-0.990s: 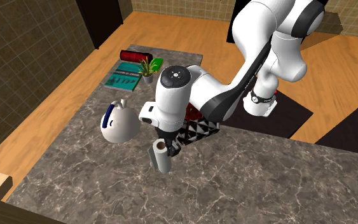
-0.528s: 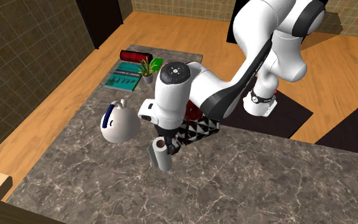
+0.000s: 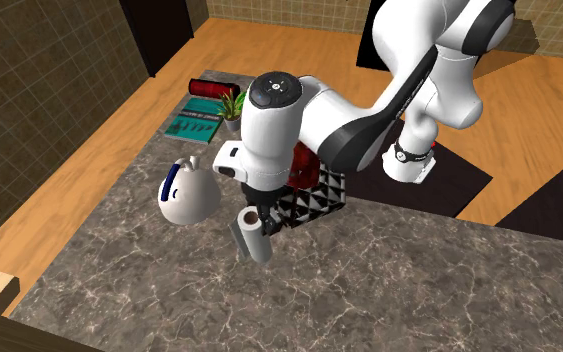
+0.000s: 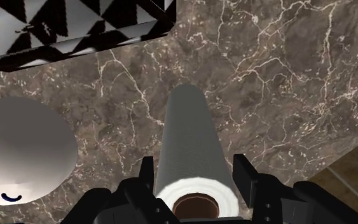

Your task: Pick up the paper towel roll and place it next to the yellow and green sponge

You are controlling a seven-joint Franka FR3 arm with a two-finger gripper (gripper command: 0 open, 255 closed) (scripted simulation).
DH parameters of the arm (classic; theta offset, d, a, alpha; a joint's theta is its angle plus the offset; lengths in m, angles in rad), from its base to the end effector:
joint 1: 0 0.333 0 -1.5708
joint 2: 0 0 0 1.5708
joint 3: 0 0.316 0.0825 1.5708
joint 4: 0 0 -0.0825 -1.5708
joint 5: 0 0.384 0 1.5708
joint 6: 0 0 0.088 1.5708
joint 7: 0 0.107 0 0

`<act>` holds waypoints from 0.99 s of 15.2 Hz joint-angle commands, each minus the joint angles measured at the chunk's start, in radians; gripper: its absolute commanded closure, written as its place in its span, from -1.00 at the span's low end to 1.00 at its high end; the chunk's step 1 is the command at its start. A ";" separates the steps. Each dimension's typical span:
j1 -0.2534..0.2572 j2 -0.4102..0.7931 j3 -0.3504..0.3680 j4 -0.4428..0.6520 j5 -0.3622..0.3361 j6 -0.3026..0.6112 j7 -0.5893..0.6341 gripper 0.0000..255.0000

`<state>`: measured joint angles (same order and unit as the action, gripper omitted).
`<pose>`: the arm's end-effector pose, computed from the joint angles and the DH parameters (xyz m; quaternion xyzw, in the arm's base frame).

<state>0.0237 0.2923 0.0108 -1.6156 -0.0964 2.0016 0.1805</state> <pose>0.6573 0.0162 0.4646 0.9965 -0.0551 0.0512 0.0379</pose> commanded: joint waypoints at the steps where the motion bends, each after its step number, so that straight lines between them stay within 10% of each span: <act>1: -0.001 -0.005 0.000 0.021 0.001 -0.026 -0.004 1.00; 7: 0.000 -0.012 0.000 0.090 0.004 -0.102 -0.010 1.00; 15: -0.086 -0.209 -0.053 -0.111 0.025 -0.087 -0.154 1.00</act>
<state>-0.0526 0.1099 -0.0352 -1.6952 -0.0730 1.9087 0.0451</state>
